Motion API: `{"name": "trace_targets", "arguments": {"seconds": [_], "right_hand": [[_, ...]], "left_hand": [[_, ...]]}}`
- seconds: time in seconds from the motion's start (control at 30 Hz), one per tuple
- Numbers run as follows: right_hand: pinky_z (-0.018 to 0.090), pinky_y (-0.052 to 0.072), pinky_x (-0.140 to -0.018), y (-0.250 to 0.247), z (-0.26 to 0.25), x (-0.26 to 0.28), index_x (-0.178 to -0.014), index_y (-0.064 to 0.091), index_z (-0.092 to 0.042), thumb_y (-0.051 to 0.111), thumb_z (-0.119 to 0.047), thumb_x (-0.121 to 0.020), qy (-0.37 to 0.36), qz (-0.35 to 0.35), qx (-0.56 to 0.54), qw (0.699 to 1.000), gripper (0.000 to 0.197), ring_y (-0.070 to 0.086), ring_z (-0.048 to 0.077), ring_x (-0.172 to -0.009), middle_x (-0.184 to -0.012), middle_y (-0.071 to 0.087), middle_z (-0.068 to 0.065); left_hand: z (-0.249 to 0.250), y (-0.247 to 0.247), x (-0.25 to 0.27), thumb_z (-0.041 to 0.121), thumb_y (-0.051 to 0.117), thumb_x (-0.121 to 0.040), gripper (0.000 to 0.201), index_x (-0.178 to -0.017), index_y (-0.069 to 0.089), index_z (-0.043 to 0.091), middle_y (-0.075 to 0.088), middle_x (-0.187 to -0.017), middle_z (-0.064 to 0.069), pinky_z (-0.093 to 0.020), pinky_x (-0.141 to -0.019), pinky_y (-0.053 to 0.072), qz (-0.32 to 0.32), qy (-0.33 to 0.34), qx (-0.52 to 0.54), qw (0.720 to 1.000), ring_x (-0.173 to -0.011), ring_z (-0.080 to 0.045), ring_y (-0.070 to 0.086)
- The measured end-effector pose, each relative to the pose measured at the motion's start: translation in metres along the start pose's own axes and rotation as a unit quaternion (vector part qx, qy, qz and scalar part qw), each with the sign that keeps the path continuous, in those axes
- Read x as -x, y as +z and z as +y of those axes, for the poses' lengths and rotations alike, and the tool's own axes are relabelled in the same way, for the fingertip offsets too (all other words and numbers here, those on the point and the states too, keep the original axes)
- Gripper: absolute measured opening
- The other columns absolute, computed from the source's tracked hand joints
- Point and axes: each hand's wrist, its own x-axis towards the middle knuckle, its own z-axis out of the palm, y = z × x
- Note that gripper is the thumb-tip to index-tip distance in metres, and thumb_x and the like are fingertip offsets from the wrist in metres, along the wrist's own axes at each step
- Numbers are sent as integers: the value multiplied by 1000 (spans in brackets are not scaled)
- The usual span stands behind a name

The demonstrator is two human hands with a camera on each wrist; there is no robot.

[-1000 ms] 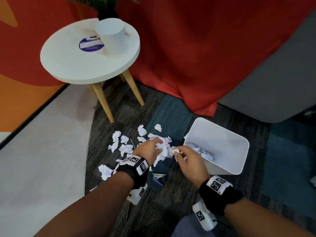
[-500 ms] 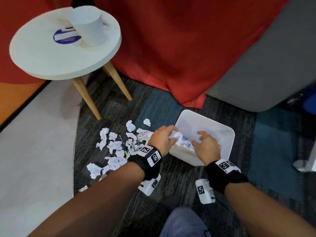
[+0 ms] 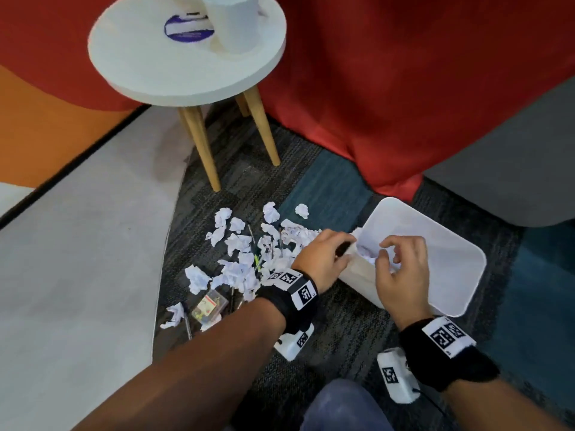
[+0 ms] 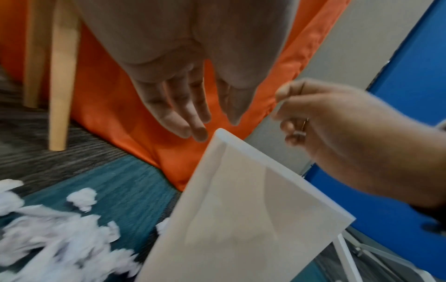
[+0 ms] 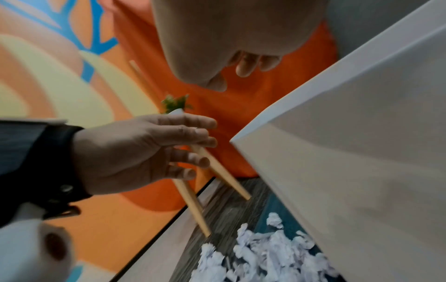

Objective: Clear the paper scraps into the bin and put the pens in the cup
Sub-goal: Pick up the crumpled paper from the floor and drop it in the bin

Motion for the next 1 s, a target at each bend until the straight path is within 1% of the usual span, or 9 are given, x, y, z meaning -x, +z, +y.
{"name": "trace_targets", "arguments": {"seconds": [0.13, 0.2, 0.3, 0.5, 0.57, 0.67, 0.83, 0.93, 1.0], "right_hand": [[24, 40, -76, 58, -16, 17, -87, 60, -10, 54, -4, -82, -87, -105, -18, 990, 10, 47, 10, -80, -93, 45, -2], [29, 43, -72, 98, -16, 34, -89, 59, -13, 55, -5, -81, -98, -177, -6, 979, 13, 50, 16, -80, -93, 45, -2], [38, 45, -71, 153, -3, 61, -90, 55, -19, 54, -7, -79, -87, -295, 49, 950, 17, 53, 25, -80, -93, 47, 0], [34, 45, -78, 202, 29, 98, -89, 53, -25, 53, -21, -89, 97, -509, 202, 831, 4, 59, 31, -93, -106, 57, 6], [36, 47, -83, 207, 32, 105, -90, 54, -25, 52, -23, -91, 119, -533, 225, 807, 3, 59, 29, -98, -111, 58, 8], [35, 48, -88, 218, 32, 107, -111, 58, -21, 54, -24, -92, 116, -548, 238, 793, 19, 58, 28, -105, -121, 56, 9], [43, 48, -97, 244, 31, 101, -146, 30, -22, 58, -25, -94, 117, -557, 240, 786, 59, 53, 33, -120, -140, 45, 12], [42, 47, -97, 269, 32, 100, -151, 18, -24, 58, -22, -95, 125, -550, 223, 795, 69, 52, 36, -120, -141, 44, 17], [42, 48, -96, 282, 38, 104, -149, 23, -20, 57, -19, -94, 142, -548, 216, 795, 65, 55, 38, -115, -136, 46, 21]], "left_hand": [[-67, -4, 22, 28, 55, -93, 28, -121, 55, 28, 54, -120, 1, -30, -86, 48, 7, -67, -41, 997, -95, -20, 60], [-110, -8, 34, 27, 54, -94, 26, -120, 55, 26, 57, -117, -1, -29, -86, 47, 1, -105, -58, 993, -101, -21, 59], [-168, -13, 57, 26, 50, -95, 20, -114, 57, 25, 63, -107, 0, -28, -76, 47, -25, -164, -54, 985, -92, -20, 60], [-238, -22, 110, 24, 55, -94, 3, -95, 53, 27, 57, -85, 4, -25, -66, 38, -18, -287, -7, 958, -78, -17, 54], [-245, -24, 122, 25, 56, -93, 4, -93, 53, 27, 57, -87, 3, -25, -68, 39, -22, -298, -13, 954, -79, -16, 53], [-253, -25, 125, 27, 57, -93, 6, -96, 51, 26, 63, -96, -4, -28, -71, 43, -45, -302, -27, 952, -83, -19, 55], [-259, -24, 117, 29, 53, -95, 19, -110, 54, 19, 61, -106, -4, -29, -74, 42, -58, -268, -71, 959, -94, -25, 58], [-264, -15, 110, 30, 55, -94, 18, -107, 55, 18, 60, -102, -4, -30, -73, 44, -31, -259, -74, 962, -92, -26, 59], [-270, -5, 105, 31, 54, -93, 16, -103, 55, 18, 64, -98, -5, -33, -73, 49, -27, -260, -80, 962, -91, -27, 61]]}}
